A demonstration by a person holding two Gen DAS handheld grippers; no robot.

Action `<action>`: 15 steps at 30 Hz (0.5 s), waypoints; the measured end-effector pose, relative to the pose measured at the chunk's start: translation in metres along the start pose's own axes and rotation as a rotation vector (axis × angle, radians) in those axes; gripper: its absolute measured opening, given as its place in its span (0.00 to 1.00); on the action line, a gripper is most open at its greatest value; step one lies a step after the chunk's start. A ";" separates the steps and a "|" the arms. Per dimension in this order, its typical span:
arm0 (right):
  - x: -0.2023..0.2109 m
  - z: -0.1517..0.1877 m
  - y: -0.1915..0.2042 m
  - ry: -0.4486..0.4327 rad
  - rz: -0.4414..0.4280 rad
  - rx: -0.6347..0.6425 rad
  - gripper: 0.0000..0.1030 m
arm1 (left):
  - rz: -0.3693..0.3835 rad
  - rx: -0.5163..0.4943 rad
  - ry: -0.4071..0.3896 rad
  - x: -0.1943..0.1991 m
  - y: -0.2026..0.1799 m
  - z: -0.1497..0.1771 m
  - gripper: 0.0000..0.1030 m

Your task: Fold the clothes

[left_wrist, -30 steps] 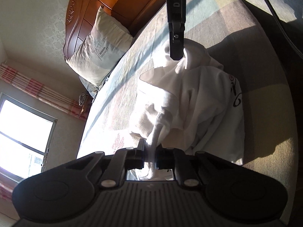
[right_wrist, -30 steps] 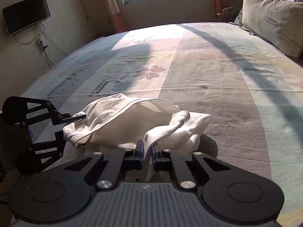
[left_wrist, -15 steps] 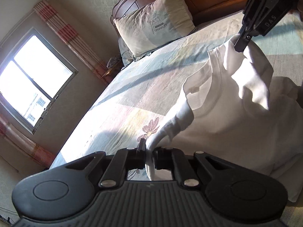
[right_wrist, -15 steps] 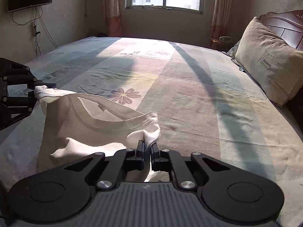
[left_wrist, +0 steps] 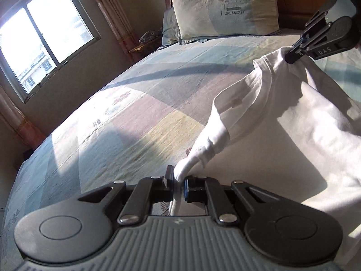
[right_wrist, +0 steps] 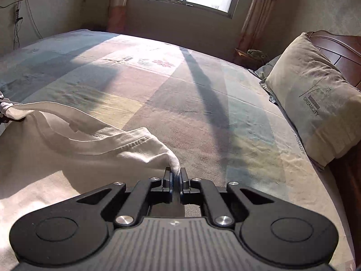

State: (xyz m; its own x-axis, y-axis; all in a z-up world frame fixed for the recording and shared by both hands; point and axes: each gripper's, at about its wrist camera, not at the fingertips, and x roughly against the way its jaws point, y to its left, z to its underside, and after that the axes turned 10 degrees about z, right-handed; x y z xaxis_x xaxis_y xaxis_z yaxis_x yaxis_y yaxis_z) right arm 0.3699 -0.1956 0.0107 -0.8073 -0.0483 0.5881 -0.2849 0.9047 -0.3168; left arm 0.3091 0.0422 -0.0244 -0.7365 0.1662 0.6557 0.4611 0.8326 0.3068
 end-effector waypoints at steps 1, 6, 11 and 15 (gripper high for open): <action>-0.010 -0.006 0.002 0.001 0.010 0.006 0.08 | -0.004 0.016 0.002 -0.006 0.007 -0.003 0.07; -0.057 -0.032 0.011 0.006 0.052 0.032 0.08 | -0.017 0.111 0.022 -0.038 0.036 -0.012 0.07; -0.099 -0.037 0.026 0.042 0.067 0.032 0.08 | -0.006 0.228 0.072 -0.072 0.052 -0.003 0.08; -0.128 -0.031 0.033 0.103 0.040 -0.015 0.09 | 0.022 0.330 0.148 -0.098 0.062 0.008 0.17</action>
State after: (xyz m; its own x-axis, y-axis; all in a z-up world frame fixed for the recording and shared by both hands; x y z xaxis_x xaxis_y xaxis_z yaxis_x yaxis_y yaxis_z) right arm 0.4794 -0.1465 -0.0521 -0.7602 0.0316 0.6489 -0.2446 0.9114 -0.3309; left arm 0.4060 0.0818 -0.0758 -0.6374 0.1274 0.7599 0.2732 0.9595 0.0683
